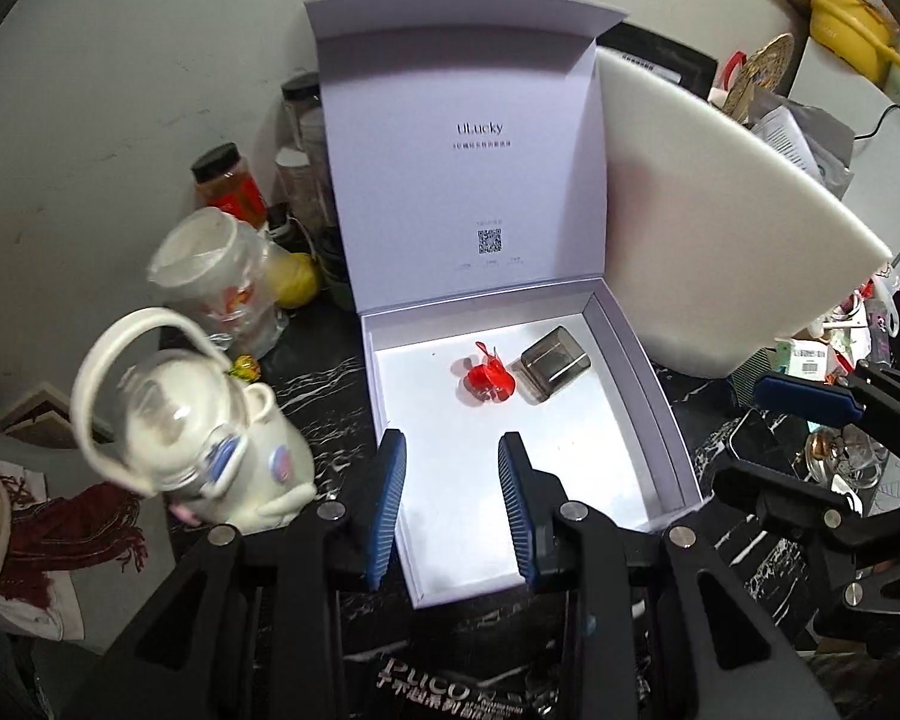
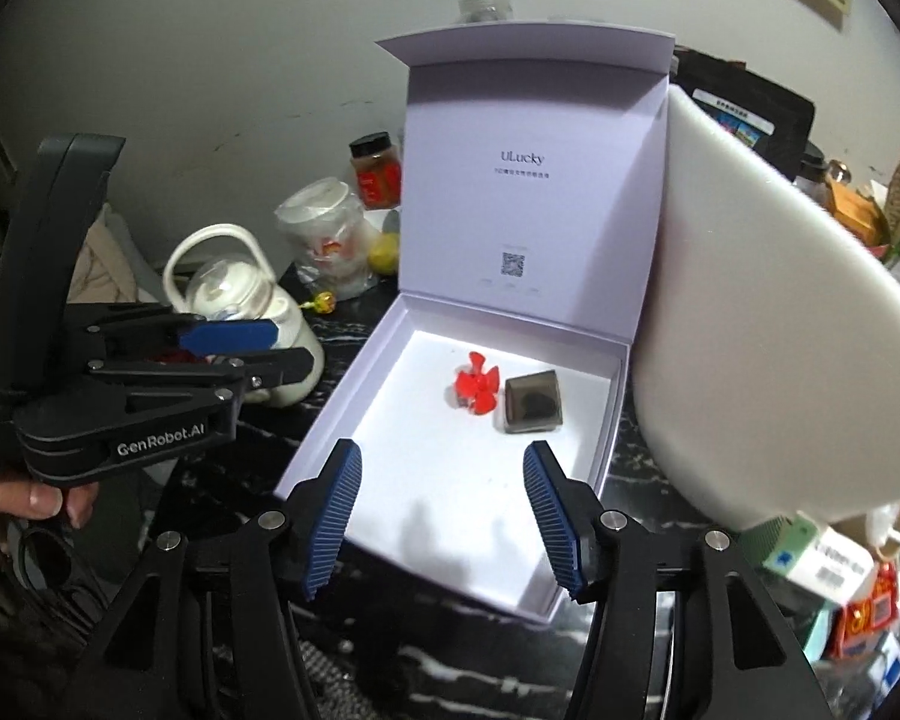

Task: Organize rigid objects
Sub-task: 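Withdraw both open grippers from the box back over the table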

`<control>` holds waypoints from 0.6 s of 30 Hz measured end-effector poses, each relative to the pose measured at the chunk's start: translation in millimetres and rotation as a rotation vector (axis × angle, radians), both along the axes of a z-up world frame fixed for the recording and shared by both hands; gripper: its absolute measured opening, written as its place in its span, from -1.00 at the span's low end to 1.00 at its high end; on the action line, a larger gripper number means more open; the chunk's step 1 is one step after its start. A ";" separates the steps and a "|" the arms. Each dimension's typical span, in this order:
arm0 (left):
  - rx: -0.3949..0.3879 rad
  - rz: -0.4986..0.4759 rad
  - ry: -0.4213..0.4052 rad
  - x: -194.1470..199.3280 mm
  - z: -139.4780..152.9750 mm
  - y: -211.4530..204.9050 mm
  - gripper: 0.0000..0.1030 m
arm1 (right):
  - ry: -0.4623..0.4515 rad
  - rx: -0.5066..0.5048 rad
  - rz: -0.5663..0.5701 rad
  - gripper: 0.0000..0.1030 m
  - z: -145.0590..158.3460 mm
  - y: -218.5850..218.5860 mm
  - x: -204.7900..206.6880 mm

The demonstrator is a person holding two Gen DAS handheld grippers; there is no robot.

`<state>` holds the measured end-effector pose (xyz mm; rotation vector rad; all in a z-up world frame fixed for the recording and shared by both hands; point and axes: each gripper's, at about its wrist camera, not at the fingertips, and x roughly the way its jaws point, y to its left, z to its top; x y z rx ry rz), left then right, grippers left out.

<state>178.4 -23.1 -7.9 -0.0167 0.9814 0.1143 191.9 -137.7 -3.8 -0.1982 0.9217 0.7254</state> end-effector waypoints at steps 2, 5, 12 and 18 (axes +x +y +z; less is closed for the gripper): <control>0.006 0.007 -0.007 -8.2 3.8 -1.6 -0.39 | -0.007 0.002 -0.001 0.11 2.8 -3.4 -9.7; 0.017 0.015 -0.015 -25.0 10.6 -3.2 -0.39 | -0.015 0.006 -0.003 0.11 6.0 -7.2 -23.9; 0.005 0.023 -0.033 -59.0 17.3 -3.8 -0.39 | -0.035 0.014 -0.010 0.12 14.4 -15.1 -57.4; -0.003 0.024 -0.035 -85.1 17.7 -3.6 -0.39 | -0.038 0.014 -0.015 0.20 14.6 -18.5 -87.1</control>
